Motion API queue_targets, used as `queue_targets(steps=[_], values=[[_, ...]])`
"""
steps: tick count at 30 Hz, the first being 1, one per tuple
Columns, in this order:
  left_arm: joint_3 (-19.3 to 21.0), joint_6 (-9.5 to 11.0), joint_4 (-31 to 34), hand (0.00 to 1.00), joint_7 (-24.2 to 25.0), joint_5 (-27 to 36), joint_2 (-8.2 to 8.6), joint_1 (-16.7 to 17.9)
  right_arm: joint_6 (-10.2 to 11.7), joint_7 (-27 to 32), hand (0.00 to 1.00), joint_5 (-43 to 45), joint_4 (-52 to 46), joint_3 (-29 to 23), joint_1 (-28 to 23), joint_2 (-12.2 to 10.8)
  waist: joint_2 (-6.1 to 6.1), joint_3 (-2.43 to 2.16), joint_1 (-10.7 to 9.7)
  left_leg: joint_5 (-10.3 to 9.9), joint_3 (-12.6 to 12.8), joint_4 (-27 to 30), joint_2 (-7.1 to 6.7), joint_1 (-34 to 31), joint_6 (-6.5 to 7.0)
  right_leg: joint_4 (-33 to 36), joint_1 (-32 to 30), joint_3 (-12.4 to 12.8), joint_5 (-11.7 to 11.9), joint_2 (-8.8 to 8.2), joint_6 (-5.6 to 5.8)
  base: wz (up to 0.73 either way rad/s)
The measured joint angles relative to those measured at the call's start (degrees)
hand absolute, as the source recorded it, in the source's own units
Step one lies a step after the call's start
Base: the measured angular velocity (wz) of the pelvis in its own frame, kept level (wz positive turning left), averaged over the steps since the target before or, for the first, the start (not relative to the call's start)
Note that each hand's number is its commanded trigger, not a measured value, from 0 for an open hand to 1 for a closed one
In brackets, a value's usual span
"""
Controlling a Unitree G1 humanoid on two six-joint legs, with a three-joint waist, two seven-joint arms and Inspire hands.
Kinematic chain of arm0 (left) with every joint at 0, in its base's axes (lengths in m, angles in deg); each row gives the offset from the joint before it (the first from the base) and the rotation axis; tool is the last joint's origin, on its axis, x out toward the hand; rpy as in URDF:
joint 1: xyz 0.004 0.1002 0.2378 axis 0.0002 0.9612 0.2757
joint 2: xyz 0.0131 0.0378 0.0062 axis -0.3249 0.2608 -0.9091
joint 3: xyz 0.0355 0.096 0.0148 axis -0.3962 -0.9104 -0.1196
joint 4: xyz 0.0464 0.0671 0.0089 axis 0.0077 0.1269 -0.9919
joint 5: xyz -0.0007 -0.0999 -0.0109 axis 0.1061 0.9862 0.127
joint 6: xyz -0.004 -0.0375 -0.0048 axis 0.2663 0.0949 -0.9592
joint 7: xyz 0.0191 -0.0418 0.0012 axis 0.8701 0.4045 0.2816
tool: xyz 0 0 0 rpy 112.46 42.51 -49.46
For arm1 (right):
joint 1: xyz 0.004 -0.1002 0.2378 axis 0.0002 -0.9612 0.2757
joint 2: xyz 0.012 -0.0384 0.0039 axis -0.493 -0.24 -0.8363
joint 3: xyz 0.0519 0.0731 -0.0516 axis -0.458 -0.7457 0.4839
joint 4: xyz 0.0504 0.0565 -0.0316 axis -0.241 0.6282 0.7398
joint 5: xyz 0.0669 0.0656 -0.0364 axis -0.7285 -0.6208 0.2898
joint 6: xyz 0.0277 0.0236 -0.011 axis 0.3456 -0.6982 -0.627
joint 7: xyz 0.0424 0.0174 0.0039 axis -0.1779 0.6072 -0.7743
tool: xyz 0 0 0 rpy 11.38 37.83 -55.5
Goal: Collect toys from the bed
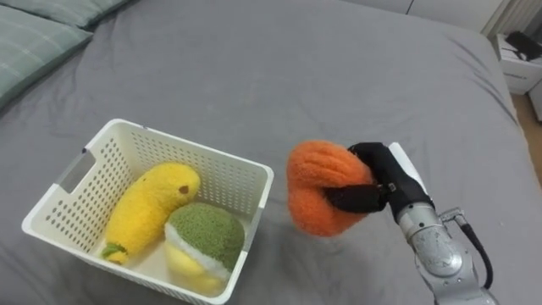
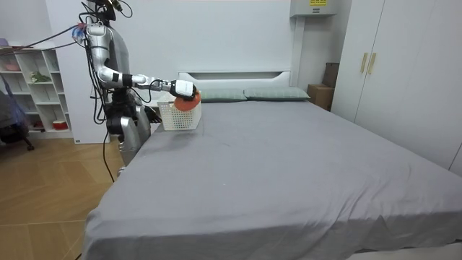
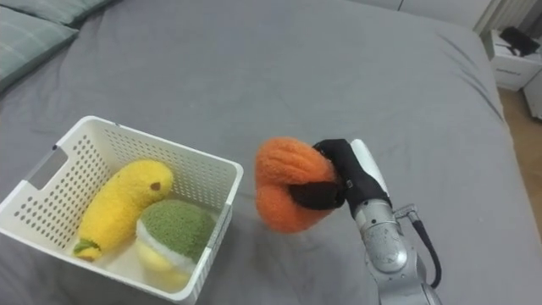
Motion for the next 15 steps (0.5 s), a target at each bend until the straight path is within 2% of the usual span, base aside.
queue_targets(steps=[3, 7, 15], values=[[0.0, -0.4, -0.2, 0.00, 0.6, 0.0, -0.01, -0.4, -0.2, 0.1, 1.00, 0.0, -0.1, 0.0, 2.1, 0.0, 0.25, -0.08, 0.1, 0.0, 0.1, 0.0, 0.01, 0.0, 0.01, 0.1, 0.0, 0.1, 0.0, -0.01, 0.01, 0.00], [0.0, -1.3, -0.4, 0.00, 1.7, 0.0, 0.26, -1.0, -1.3, 0.1, 1.00, -0.3, -5.4, 0.0, 4.2, 0.1, 1.03, -0.46, 0.1, 0.0, 0.1, -0.1, 0.02, 0.1, 0.03, 0.2, 0.0, 0.2, 0.0, -0.02, 0.01, 0.00], [-0.1, -1.3, -0.7, 0.00, 1.7, 0.0, 0.26, -1.7, -1.3, 0.1, 1.00, -0.4, -8.4, 0.3, 8.0, 0.1, 1.24, -0.41, 1.1, 0.0, 0.0, -0.1, 0.03, -0.1, 0.03, 0.3, -0.3, 0.0, 0.0, -0.04, 0.01, 0.00]])
